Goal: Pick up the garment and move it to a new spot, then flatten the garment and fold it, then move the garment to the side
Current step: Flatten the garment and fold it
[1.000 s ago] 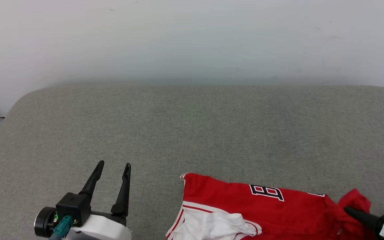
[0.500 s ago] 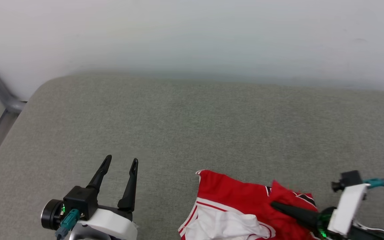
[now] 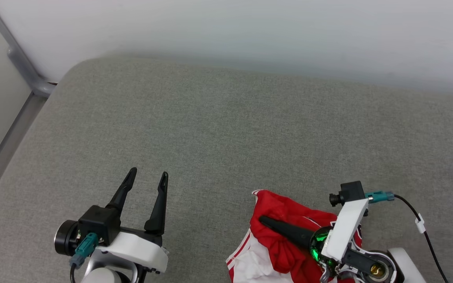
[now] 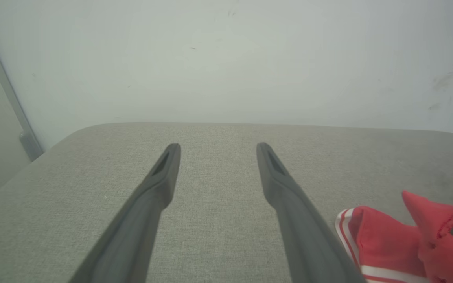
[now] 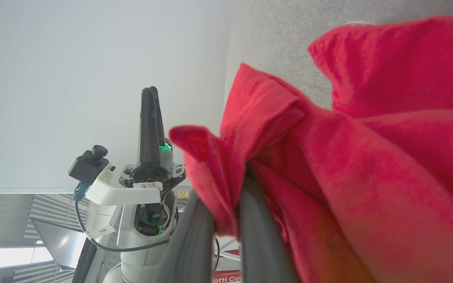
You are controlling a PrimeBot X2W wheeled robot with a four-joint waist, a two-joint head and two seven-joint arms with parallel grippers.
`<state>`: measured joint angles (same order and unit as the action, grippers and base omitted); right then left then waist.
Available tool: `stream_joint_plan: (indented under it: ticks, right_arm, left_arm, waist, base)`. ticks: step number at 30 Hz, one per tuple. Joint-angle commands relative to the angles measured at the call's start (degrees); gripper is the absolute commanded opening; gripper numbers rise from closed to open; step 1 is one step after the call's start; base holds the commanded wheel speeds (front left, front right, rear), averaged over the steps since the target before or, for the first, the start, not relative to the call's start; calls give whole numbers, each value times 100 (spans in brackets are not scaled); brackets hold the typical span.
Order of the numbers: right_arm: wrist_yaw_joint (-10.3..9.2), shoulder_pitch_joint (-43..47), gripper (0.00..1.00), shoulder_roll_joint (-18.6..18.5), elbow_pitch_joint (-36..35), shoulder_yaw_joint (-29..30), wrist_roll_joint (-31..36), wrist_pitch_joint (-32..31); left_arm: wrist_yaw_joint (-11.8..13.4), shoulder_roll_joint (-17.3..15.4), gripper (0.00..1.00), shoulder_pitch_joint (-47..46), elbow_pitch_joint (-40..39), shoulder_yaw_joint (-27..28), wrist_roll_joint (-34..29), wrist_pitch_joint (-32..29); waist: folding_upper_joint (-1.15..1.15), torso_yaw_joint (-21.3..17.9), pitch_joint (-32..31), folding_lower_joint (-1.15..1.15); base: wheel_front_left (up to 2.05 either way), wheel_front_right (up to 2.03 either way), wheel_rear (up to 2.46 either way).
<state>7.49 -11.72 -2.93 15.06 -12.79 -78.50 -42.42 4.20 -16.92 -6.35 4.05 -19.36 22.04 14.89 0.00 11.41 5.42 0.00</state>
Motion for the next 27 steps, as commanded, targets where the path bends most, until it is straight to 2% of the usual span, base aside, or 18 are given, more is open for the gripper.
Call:
stream_joint_plan:
  ticks: [1,8,9,10,11,15,19,21,27]
  right_arm:
    - [0,-40,0,7,33,-32,78,70]
    - [-1,-85,2,1,579,-178,807,675]
    - [-1,-83,43,1,624,-201,864,720]
    - [-1,-84,53,1,648,-200,902,785]
    - [0,-101,100,1,644,-214,956,853]
    - [0,-193,100,-7,342,-301,1148,1136]
    - [-1,-166,100,-200,-148,-446,1493,1378]
    - [0,-122,100,-335,-370,-515,1732,1529]
    - [-1,83,100,-741,-638,-225,2809,2217]
  left_arm:
    - [-11,40,100,-67,14,13,-31,27]
    - [-106,163,100,-146,81,66,-86,37]
    - [-114,183,100,-141,90,79,-105,38]
    - [-122,201,100,-134,94,97,-114,38]
    - [-138,216,100,-124,98,116,-123,39]
    - [-185,231,100,-57,131,175,-200,34]
    - [-216,227,100,7,161,195,-281,33]
    - [-195,223,100,47,183,205,-290,29]
    - [-161,188,100,177,188,231,-319,29]
  waist:
    - [0,41,50,0]
    - [0,73,124,0]
    - [0,66,119,0]
    - [0,54,108,0]
    - [0,43,97,0]
    - [0,-25,-5,0]
    - [0,-118,-129,0]
    - [0,-170,-204,0]
    - [0,-355,-393,0]
  base:
    - [0,0,0]
    - [0,0,0]
    - [0,0,0]
    - [0,0,0]
    - [0,0,0]
    - [0,0,0]
    - [0,0,0]
    - [0,0,0]
    - [0,0,0]
